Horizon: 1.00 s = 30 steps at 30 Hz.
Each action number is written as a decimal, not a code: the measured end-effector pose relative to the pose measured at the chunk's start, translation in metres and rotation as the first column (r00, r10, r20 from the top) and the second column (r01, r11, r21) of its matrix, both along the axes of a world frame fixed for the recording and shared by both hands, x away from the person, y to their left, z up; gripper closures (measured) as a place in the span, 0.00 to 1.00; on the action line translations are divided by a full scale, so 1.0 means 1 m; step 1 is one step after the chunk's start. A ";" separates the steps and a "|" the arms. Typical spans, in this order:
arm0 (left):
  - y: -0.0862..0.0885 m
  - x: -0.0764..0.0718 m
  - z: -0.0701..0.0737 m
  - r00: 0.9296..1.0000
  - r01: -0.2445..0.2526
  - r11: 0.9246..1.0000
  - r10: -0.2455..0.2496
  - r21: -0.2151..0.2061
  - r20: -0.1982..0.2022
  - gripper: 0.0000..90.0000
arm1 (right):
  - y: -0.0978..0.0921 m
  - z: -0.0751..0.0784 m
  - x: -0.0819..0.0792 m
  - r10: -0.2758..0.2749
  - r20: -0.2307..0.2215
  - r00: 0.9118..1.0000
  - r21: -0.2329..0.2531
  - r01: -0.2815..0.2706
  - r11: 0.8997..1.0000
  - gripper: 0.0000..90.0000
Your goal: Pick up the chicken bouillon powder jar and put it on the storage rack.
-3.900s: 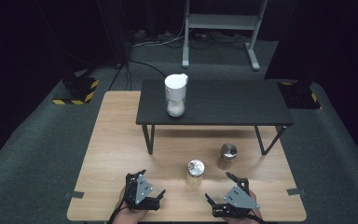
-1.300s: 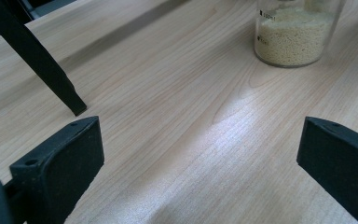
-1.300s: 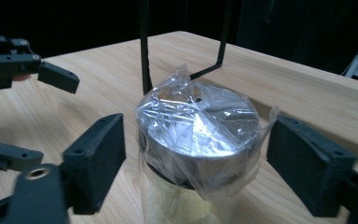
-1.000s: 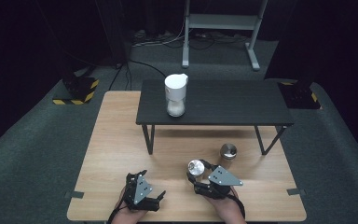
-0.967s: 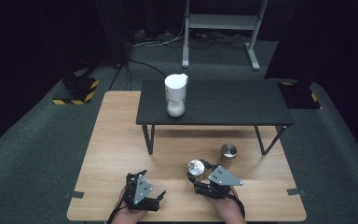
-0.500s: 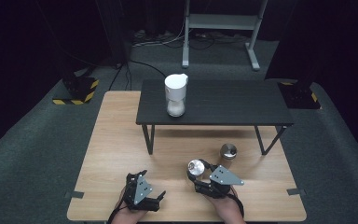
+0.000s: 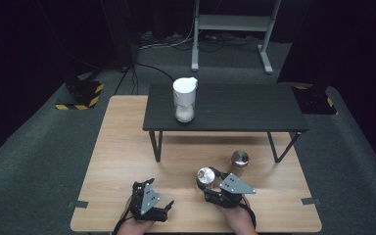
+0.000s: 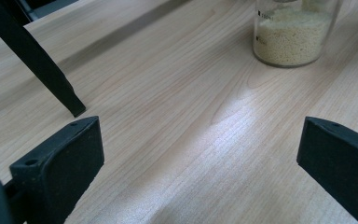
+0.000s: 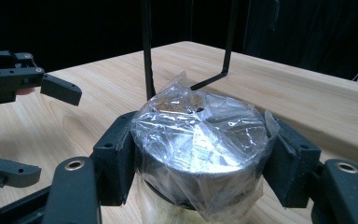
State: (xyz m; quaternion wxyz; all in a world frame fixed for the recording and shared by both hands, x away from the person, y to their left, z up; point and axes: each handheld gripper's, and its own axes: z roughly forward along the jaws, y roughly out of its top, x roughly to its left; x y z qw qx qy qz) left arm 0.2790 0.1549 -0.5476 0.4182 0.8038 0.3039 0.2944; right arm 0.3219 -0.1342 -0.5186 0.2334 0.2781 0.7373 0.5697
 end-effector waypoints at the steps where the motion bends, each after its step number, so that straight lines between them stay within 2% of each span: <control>1: 0.000 0.000 0.000 1.000 0.001 1.000 -0.001 0.001 0.001 0.01 | -0.001 0.001 0.000 -0.003 0.001 1.000 0.003 0.003 1.000 0.38; 19: -0.001 -0.001 0.000 1.000 0.006 1.000 -0.006 0.008 0.006 0.01 | -0.025 0.027 -0.010 -0.032 0.033 0.999 0.040 0.030 0.999 0.38; 30: -0.001 -0.001 0.000 1.000 0.006 1.000 -0.006 0.010 0.005 0.01 | -0.042 0.038 -0.014 -0.060 0.049 0.997 0.051 0.058 0.997 0.38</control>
